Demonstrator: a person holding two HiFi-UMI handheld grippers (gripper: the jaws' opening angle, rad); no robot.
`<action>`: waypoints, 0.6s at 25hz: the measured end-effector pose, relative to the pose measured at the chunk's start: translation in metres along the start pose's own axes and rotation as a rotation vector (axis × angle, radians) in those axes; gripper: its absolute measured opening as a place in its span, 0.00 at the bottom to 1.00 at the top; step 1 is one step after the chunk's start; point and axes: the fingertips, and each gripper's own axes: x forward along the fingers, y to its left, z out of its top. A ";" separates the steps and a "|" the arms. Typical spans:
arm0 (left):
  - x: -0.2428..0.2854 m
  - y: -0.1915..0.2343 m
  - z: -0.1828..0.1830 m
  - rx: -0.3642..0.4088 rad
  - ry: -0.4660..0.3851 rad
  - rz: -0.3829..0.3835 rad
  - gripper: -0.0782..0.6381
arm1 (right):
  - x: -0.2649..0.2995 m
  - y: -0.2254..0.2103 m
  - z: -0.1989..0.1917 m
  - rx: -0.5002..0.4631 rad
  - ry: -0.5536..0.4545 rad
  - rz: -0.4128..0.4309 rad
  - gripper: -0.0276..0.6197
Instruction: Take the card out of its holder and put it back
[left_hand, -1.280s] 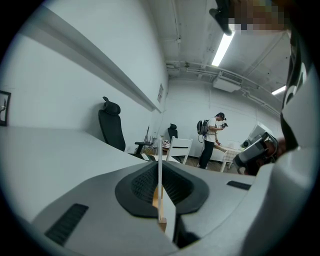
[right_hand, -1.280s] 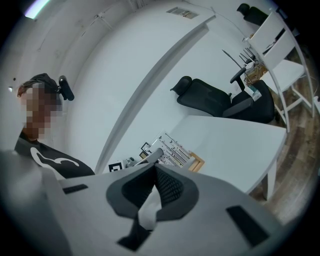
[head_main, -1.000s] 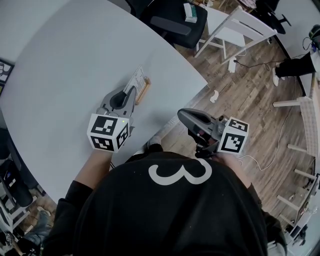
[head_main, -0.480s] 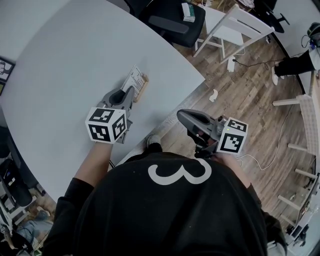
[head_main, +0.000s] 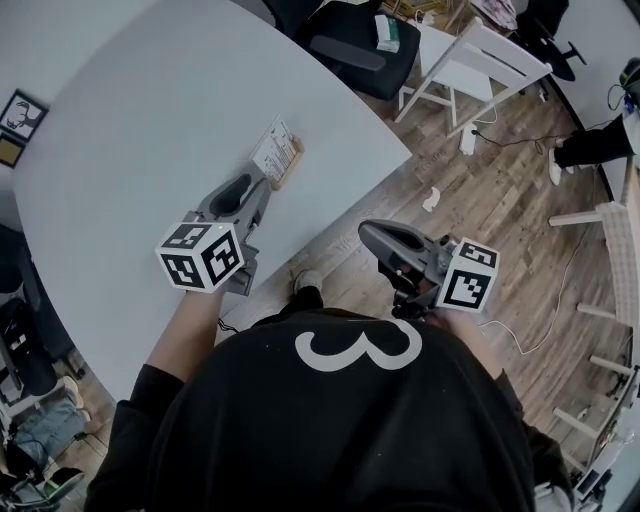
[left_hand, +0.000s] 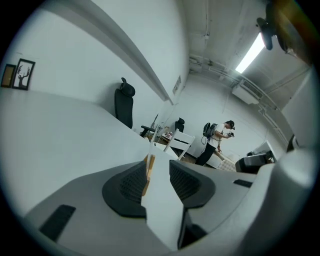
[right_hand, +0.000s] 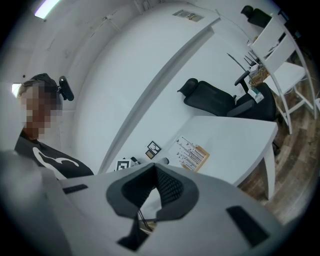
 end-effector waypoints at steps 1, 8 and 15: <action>-0.008 -0.004 -0.002 -0.019 -0.001 -0.003 0.30 | -0.002 0.005 -0.002 -0.008 0.004 0.009 0.06; -0.064 -0.068 0.006 -0.083 -0.067 -0.115 0.30 | -0.016 0.042 -0.012 -0.068 0.035 0.066 0.06; -0.128 -0.162 0.001 -0.056 -0.107 -0.320 0.25 | -0.037 0.100 -0.029 -0.151 0.050 0.147 0.06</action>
